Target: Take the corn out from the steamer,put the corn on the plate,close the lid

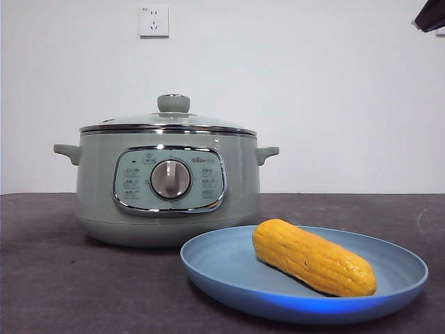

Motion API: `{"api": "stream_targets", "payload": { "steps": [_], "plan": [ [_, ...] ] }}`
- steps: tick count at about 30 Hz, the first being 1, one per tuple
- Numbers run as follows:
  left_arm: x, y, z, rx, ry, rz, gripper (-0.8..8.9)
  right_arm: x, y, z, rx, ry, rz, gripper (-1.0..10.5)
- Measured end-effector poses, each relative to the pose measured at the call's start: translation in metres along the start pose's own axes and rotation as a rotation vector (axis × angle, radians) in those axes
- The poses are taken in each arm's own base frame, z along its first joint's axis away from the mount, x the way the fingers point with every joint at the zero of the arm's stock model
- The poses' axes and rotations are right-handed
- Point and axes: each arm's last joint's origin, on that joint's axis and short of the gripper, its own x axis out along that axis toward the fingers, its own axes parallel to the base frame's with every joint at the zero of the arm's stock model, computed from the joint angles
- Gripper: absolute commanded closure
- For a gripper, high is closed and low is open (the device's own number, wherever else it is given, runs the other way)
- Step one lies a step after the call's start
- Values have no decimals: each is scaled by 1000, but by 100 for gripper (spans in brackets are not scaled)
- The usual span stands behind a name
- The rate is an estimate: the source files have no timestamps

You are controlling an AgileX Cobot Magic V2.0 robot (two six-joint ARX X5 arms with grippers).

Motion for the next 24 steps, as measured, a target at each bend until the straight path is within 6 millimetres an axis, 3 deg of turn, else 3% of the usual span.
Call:
{"api": "stream_targets", "payload": {
  "steps": [6,15,18,24],
  "plan": [
    [-31,-4,-82,0,58,194,817,0,0,0,0,0,0,945],
    [-43,-17,-167,-27,100,238,817,0,0,0,0,0,0,945],
    [-42,-19,-184,-65,164,232,817,0,0,0,0,-1,0,945],
    [-43,-20,-189,-95,207,239,817,0,0,0,0,0,0,945]
  ]
}}
